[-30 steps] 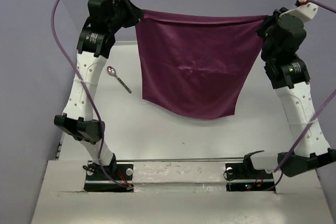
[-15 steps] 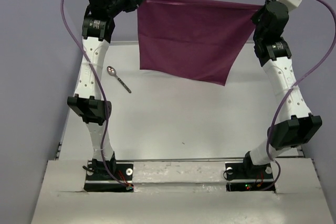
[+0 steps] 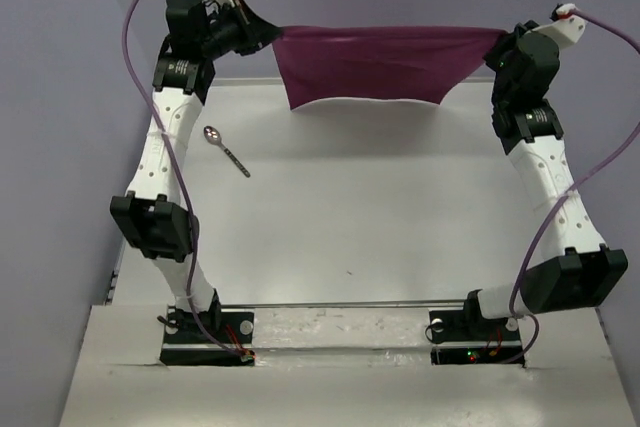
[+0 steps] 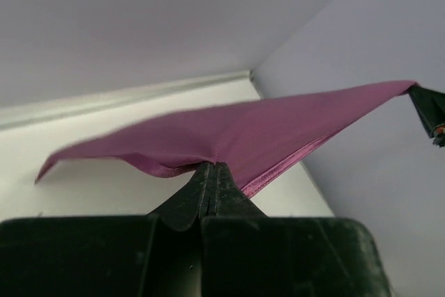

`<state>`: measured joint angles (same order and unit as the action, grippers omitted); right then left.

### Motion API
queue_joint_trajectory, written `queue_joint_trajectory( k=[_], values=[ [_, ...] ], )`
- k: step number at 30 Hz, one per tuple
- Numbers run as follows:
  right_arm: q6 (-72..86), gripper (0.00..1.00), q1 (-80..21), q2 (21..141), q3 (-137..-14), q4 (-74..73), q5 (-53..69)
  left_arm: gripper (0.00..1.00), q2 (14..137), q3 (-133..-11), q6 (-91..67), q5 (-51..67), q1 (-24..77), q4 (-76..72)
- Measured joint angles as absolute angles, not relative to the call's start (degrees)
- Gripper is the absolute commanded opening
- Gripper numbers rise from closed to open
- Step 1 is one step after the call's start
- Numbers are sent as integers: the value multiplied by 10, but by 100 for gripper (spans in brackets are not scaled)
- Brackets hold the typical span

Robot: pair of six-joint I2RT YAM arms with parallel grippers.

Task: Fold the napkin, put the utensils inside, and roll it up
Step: Flatten out the napkin at the center of the board.

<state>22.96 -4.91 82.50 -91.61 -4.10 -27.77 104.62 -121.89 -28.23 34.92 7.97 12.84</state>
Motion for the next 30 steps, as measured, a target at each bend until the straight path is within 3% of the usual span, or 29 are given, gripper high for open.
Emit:
queue_joint_trajectory(
  k=[10, 15, 16, 17, 18, 20, 21, 24, 30],
  values=[
    [265, 1, -48, 641, -630, -89, -234, 0, 792, -714, -262, 348, 106, 90],
    [311, 1, -42, 561, -490, -159, -197, 0, 741, -533, -288, 316, 161, 79],
    [324, 6, -41, 546, -464, -175, -189, 2, 737, -509, -294, 311, 174, 81],
    [335, 23, -41, 531, -443, -193, -183, 10, 735, -489, -303, 305, 189, 81],
    [344, 35, -41, 523, -428, -203, -180, 38, 731, -467, -313, 300, 203, 83],
    [362, 63, -41, 504, -399, -236, -177, 69, 726, -442, -327, 292, 219, 90],
    [371, 69, -41, 495, -388, -254, -178, 86, 723, -433, -335, 289, 222, 101],
    [378, 73, -41, 491, -385, -282, -182, 94, 717, -429, -345, 267, 222, 126],
    [359, 74, -41, 519, -409, -301, -179, 95, 705, -491, -324, 206, 221, 194]
  ],
)
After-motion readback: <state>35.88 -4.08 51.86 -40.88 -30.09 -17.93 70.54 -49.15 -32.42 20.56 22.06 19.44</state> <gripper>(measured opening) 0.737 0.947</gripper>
